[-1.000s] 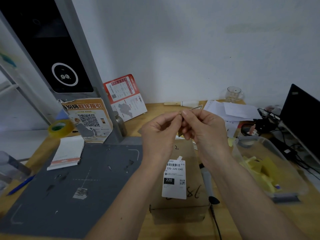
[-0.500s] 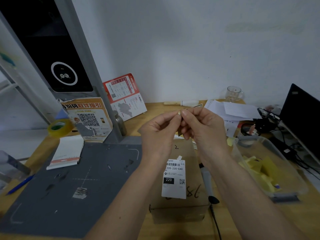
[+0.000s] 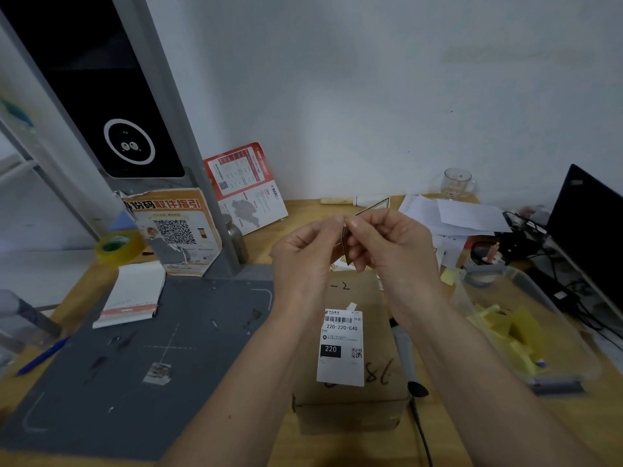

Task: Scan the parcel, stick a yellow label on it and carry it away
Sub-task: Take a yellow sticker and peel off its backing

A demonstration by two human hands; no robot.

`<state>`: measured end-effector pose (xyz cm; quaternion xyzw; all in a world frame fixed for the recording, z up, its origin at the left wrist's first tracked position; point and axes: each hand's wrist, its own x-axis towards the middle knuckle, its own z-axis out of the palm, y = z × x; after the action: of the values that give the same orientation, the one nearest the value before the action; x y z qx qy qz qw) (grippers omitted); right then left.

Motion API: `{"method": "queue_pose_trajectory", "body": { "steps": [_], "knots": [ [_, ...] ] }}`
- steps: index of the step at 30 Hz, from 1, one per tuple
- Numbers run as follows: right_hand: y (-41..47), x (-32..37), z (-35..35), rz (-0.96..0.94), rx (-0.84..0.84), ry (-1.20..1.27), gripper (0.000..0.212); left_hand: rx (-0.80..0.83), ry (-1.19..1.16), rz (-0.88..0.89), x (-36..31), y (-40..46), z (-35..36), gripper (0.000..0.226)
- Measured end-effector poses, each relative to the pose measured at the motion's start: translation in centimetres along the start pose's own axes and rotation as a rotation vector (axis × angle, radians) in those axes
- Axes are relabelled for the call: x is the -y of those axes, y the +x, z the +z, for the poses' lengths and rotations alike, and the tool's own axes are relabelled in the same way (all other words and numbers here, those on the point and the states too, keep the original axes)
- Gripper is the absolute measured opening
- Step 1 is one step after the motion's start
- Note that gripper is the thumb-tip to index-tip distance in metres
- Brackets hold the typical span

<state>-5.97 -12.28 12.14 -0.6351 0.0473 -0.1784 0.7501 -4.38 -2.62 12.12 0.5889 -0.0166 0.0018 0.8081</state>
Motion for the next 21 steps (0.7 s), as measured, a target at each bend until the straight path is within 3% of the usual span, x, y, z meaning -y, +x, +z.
{"method": "queue_pose_trajectory", "body": {
  "steps": [21],
  "knots": [
    [-0.09, -0.35, 0.05, 0.07, 0.019, 0.076, 0.011, -0.051, 0.048, 0.015, 0.5, -0.19, -0.16, 0.021]
  ]
}}
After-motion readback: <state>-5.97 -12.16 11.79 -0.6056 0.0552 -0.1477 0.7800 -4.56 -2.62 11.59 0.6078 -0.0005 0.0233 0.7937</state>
